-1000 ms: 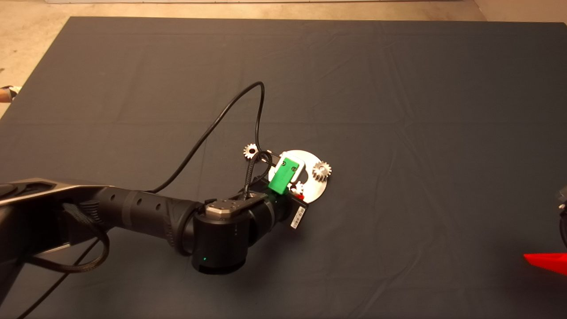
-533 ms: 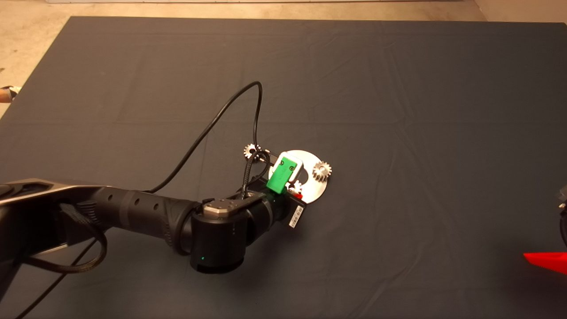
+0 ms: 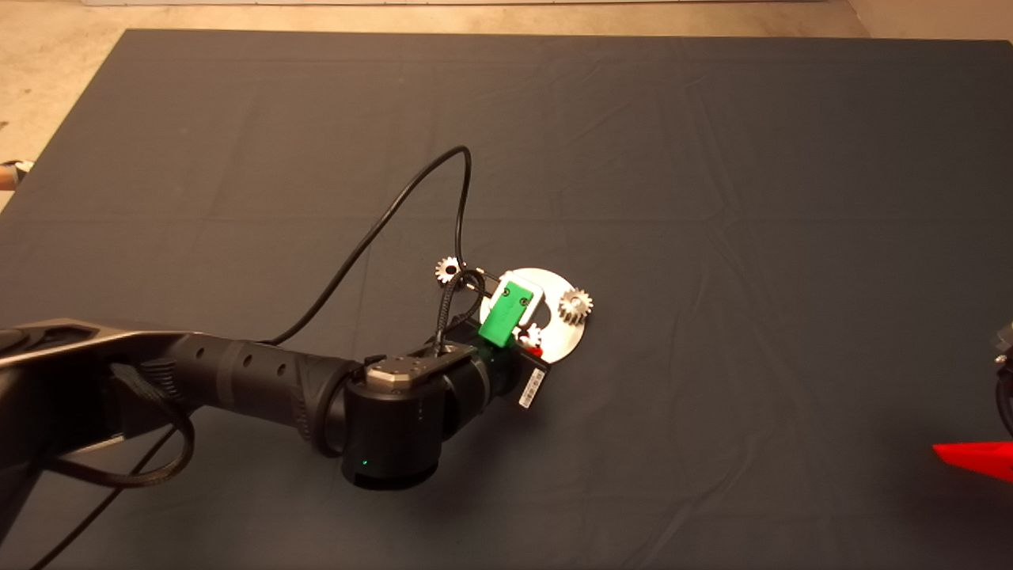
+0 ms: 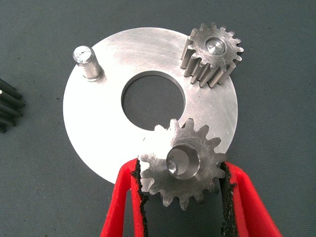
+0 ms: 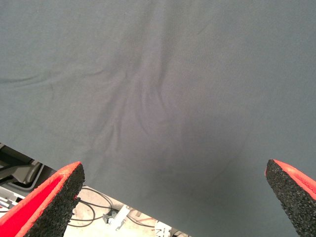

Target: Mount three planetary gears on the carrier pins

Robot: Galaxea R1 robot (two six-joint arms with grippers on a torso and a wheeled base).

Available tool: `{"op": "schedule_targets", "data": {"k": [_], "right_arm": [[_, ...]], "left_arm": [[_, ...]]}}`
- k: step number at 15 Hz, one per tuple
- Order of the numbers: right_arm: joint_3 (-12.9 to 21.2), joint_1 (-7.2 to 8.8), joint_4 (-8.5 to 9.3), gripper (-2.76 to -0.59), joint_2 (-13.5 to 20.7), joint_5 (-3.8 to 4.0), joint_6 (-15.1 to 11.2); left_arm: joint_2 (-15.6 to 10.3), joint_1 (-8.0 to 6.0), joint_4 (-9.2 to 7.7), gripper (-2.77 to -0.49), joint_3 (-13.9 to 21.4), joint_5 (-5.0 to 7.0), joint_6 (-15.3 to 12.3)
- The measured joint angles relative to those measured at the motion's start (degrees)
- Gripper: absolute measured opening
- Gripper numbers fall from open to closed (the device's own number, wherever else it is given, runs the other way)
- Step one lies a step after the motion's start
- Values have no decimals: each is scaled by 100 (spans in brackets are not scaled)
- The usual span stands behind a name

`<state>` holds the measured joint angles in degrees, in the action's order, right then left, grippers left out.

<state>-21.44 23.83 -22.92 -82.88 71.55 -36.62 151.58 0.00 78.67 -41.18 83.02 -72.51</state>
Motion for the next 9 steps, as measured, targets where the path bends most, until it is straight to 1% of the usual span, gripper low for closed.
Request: {"op": "schedule_targets", "data": {"k": [3,4,5,6,7,9], "right_arm": [[0,0,-1,-62,-2,-2,0],[0,0,0,-62,-30,-20,-1],[-2,1,-1,-62,-63,-66,0],[-5,1,-1,-62,-77,-88,-1],[-5,6,-1,-62,-78,-93,-1],[-9,96,-1,-62,-77,-90,0]], "left_arm": [[-12,0,0,-266,0,-9,0],[-15,0,-2,-266,2,-5,0],[-17,0,-4,-266,2,-5,0],[-17,0,-4,-266,2,-9,0],[-17,0,-6,-266,2,-6,0],[-17,0,-8,-266,2,-2,0]]}}
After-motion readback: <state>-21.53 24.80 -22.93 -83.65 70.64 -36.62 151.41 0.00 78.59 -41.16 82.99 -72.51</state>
